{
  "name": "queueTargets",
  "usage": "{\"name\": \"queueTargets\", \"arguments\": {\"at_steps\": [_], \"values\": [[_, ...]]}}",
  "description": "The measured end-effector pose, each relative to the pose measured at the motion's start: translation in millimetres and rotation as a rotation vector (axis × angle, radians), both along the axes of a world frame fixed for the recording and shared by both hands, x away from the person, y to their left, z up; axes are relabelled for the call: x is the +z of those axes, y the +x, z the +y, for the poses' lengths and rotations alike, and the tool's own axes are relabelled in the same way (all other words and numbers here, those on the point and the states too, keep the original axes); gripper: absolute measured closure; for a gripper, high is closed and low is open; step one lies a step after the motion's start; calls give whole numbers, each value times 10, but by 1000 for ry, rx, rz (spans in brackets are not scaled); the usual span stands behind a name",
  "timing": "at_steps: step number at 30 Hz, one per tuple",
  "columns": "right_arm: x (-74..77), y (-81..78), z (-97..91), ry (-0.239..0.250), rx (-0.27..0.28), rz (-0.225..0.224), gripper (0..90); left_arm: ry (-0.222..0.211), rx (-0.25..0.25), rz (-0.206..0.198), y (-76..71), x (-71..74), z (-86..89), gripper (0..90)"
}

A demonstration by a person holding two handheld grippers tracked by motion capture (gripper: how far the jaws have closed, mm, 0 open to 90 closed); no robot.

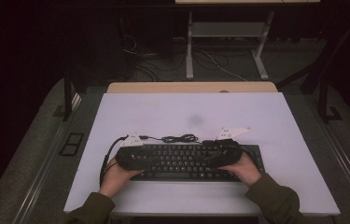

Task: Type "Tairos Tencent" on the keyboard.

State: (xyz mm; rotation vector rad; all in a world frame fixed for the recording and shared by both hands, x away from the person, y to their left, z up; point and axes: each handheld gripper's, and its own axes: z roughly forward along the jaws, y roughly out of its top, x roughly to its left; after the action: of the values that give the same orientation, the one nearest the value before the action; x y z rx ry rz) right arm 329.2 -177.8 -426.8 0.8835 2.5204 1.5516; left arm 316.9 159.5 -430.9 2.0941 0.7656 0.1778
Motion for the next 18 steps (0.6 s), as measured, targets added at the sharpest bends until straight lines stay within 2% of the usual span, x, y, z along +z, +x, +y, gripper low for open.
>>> {"name": "queueTargets", "arguments": {"at_steps": [6, 11, 18], "values": [[18, 19, 118, -2, 29, 1, 290, 2, 0, -5, -18, 7, -16, 368], [31, 27, 180, 5, 49, 2, 378, 6, 1, -10, -23, 6, -26, 302], [57, 19, 302, -22, 69, 6, 414, -1, 14, -16, -16, -3, -26, 257]]}}
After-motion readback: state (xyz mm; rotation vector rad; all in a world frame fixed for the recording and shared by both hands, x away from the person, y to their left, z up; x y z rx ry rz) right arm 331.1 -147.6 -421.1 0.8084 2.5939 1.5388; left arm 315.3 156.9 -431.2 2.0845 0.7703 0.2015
